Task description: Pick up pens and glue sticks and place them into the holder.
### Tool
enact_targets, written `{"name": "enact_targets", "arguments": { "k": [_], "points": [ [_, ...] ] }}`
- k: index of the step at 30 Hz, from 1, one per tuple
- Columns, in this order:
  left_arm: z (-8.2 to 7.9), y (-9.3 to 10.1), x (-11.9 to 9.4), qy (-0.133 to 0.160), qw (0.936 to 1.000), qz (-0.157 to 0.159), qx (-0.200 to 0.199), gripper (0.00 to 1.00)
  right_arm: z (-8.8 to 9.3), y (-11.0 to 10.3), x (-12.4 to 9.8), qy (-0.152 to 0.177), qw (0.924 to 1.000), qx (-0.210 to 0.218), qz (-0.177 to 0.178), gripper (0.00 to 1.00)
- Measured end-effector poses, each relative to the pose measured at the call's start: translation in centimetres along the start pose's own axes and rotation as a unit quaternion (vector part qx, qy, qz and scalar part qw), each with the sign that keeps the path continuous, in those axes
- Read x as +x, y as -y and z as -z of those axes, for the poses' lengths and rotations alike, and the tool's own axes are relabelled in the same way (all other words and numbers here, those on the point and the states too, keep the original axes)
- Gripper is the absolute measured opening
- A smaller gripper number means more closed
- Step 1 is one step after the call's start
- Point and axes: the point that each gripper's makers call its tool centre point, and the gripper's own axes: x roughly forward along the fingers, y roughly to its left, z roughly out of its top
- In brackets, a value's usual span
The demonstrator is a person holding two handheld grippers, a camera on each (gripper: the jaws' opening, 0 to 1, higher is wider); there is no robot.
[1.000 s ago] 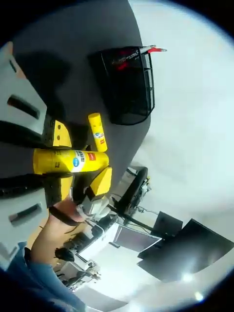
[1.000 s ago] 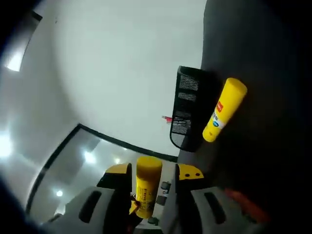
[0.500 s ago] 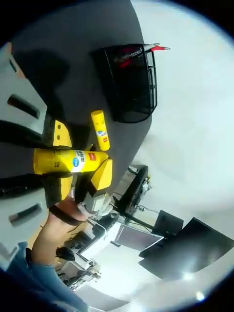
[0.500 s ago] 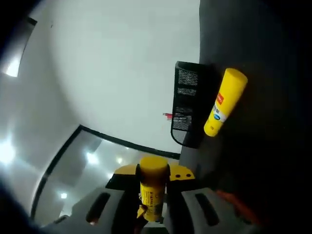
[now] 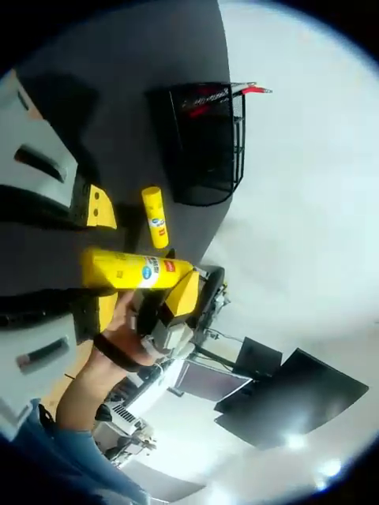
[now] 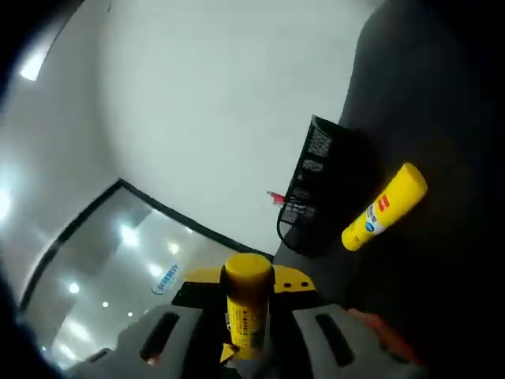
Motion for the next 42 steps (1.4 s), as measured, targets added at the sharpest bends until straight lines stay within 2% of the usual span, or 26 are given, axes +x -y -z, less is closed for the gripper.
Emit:
{"name": "enact_targets", "arguments": {
  "k": [4,6,9,13,15,18,22,23,27,29,30,34,37,42],
  "points": [
    [-0.3,-0.6,-1.0,0.043,0.999,0.005,0.014,0.37,-0.7,-1.1,0.2,-0.008,0.9966,-0.08,0.019,0.17],
    [-0.3,-1.0,-1.6,0.061,0.9979,0.005,0.023,0.38,-0.9,-1.6,0.4,-0.014,0.9919,-0.122,0.031,0.17],
    [-0.5,-2.1,-2.4,0.11,0.9929,-0.018,0.042,0.42,-1.7,-2.2,0.7,-0.022,0.9818,-0.182,0.05,0.17],
    [-0.3,-2.4,-3.3,0.163,0.9857,-0.025,0.035,0.49,-2.5,-2.9,1.2,-0.03,0.9759,-0.21,0.053,0.17],
    [-0.3,-2.9,-3.7,0.183,0.9816,-0.037,0.039,0.53,-3.0,-3.3,1.5,-0.032,0.9682,-0.24,0.061,0.17],
    [-0.2,-4.0,-4.0,0.19,0.9802,-0.046,0.032,0.58,-3.3,-3.8,2.0,-0.033,0.9587,-0.273,0.073,0.17],
    [0.1,-5.3,-4.4,0.2,0.9778,-0.059,0.019,0.58,-3.7,-4.5,2.7,-0.039,0.9482,-0.304,0.082,0.17],
    [0.1,-5.5,-4.4,0.204,0.977,-0.061,0.015,0.58,-4.6,-4.3,3.3,-0.04,0.9454,-0.312,0.084,0.17],
    [0.4,-7.6,-4.3,0.218,0.9733,-0.071,-0.005,0.56,-5.7,-4.5,4.8,-0.044,0.9362,-0.337,0.091,0.17],
    [0.1,-7.6,-4.5,0.222,0.9723,-0.073,0.005,0.56,-6.1,-4.6,5.5,-0.044,0.9324,-0.346,0.094,0.17],
    [-0.3,-7.3,-4.7,0.232,0.9704,-0.066,0.006,0.56,-6.3,-4.7,7.6,-0.049,0.9223,-0.371,0.098,0.18],
    [0.2,-7.1,-4.7,0.227,0.9721,-0.056,0.019,0.56,-6.3,-4.8,9.2,-0.055,0.9162,-0.385,0.098,0.18],
    [0.7,-6.9,-4.1,0.208,0.9753,-0.058,0.048,0.56,-6.4,-4.9,10.8,-0.057,0.9106,-0.398,0.096,0.18],
    [0.6,-7.1,-4.2,0.209,0.9743,-0.061,0.058,0.56,-6.5,-5.1,13.3,-0.059,0.904,-0.413,0.096,0.18]
  ]
}}
